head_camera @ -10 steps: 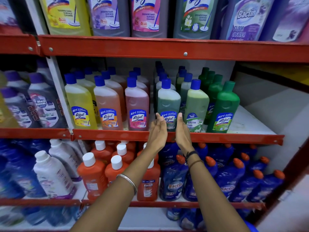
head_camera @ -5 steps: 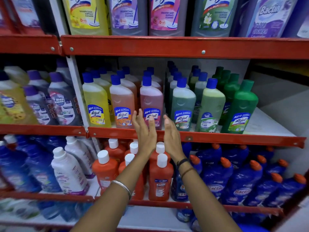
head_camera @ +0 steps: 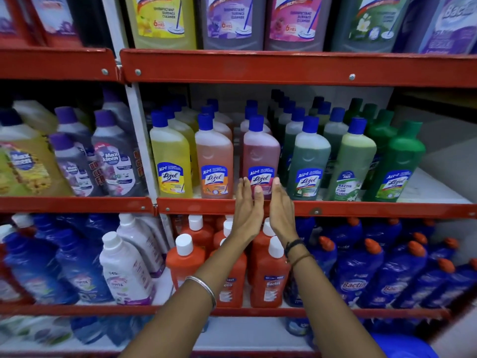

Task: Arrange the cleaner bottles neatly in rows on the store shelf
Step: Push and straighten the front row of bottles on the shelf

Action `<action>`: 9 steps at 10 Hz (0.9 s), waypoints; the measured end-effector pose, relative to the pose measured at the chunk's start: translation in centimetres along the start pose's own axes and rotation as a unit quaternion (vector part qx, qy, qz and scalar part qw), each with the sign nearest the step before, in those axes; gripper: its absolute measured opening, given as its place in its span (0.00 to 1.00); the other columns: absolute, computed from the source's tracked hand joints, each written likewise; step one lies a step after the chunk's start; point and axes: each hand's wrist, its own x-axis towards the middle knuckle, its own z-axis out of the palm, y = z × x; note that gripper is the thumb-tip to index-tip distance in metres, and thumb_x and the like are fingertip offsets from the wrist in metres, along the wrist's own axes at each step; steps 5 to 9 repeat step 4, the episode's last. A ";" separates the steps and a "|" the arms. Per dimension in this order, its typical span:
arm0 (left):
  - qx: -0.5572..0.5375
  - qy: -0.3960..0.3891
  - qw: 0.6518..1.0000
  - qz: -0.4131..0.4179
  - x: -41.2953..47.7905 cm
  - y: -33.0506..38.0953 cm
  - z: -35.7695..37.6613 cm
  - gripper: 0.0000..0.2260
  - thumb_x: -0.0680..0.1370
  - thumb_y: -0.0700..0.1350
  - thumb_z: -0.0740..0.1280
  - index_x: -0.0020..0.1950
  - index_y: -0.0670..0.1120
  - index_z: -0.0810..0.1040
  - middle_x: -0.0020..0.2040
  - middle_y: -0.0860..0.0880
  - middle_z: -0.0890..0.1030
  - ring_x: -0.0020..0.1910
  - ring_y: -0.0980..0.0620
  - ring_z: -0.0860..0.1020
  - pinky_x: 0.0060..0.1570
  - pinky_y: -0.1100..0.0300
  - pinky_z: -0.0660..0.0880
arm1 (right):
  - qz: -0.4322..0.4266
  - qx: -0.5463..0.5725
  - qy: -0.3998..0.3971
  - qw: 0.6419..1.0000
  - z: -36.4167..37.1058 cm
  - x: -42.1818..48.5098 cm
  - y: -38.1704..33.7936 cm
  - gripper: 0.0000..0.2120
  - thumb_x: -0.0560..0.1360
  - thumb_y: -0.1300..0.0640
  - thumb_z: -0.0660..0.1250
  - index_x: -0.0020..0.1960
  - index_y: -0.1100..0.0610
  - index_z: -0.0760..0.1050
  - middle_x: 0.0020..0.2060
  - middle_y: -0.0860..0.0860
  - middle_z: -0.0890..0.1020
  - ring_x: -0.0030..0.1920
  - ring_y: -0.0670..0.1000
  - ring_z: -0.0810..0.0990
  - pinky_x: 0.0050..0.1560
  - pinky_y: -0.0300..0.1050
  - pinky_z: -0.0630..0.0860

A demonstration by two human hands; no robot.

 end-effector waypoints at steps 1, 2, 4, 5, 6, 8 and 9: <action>-0.060 0.129 0.987 0.068 -0.4 0.3 -2.3 0.27 0.77 0.58 0.51 0.69 0.43 0.68 0.75 0.47 0.61 0.73 0.54 0.59 0.70 0.66 0.55 | -0.027 0.004 0.059 0.998 1.2 -1.1 -0.7 0.29 0.80 0.42 0.50 0.74 0.59 0.61 0.75 0.55 0.63 0.75 0.51 0.60 0.75 0.42 0.54; -0.077 0.269 0.958 0.054 1.2 -0.5 -6.0 0.27 0.76 0.58 0.51 0.69 0.45 0.67 0.75 0.46 0.59 0.74 0.51 0.57 0.73 0.54 0.56 | -0.074 -0.001 0.076 0.994 3.3 -3.2 -1.6 0.33 0.75 0.39 0.50 0.75 0.57 0.59 0.75 0.52 0.62 0.74 0.45 0.59 0.70 0.28 0.53; -0.007 0.256 0.967 -0.008 2.3 -3.1 -10.1 0.31 0.76 0.59 0.47 0.76 0.45 0.50 0.78 0.44 0.48 0.77 0.47 0.47 0.76 0.49 0.43 | -0.086 0.016 -0.108 0.990 5.3 -7.5 -8.3 0.28 0.81 0.52 0.48 0.76 0.63 0.43 0.77 0.58 0.46 0.78 0.52 0.45 0.76 0.51 0.39; -0.007 0.256 0.967 -0.008 2.3 -3.1 -10.1 0.31 0.76 0.59 0.47 0.76 0.45 0.50 0.78 0.44 0.48 0.77 0.47 0.47 0.76 0.49 0.43 | -0.086 0.016 -0.108 0.990 5.3 -7.5 -8.3 0.28 0.81 0.52 0.48 0.76 0.63 0.43 0.77 0.58 0.46 0.78 0.52 0.45 0.76 0.51 0.39; -0.007 0.256 0.967 -0.008 2.3 -3.1 -10.1 0.31 0.76 0.59 0.47 0.76 0.45 0.50 0.78 0.44 0.48 0.77 0.47 0.47 0.76 0.49 0.43 | -0.086 0.016 -0.108 0.990 5.3 -7.5 -8.3 0.28 0.81 0.52 0.48 0.76 0.63 0.43 0.77 0.58 0.46 0.78 0.52 0.45 0.76 0.51 0.39; -0.007 0.256 0.967 -0.008 2.3 -3.1 -10.1 0.31 0.76 0.59 0.47 0.76 0.45 0.50 0.78 0.44 0.48 0.77 0.47 0.47 0.76 0.49 0.43 | -0.086 0.016 -0.108 0.990 5.3 -7.5 -8.3 0.28 0.81 0.52 0.48 0.76 0.63 0.43 0.77 0.58 0.46 0.78 0.52 0.45 0.76 0.51 0.39; -0.007 0.256 0.967 -0.008 2.3 -3.1 -10.1 0.31 0.76 0.59 0.47 0.76 0.45 0.50 0.78 0.44 0.48 0.77 0.47 0.47 0.76 0.49 0.43 | -0.086 0.016 -0.108 0.990 5.3 -7.5 -8.3 0.28 0.81 0.52 0.48 0.76 0.63 0.43 0.77 0.58 0.46 0.78 0.52 0.45 0.76 0.51 0.39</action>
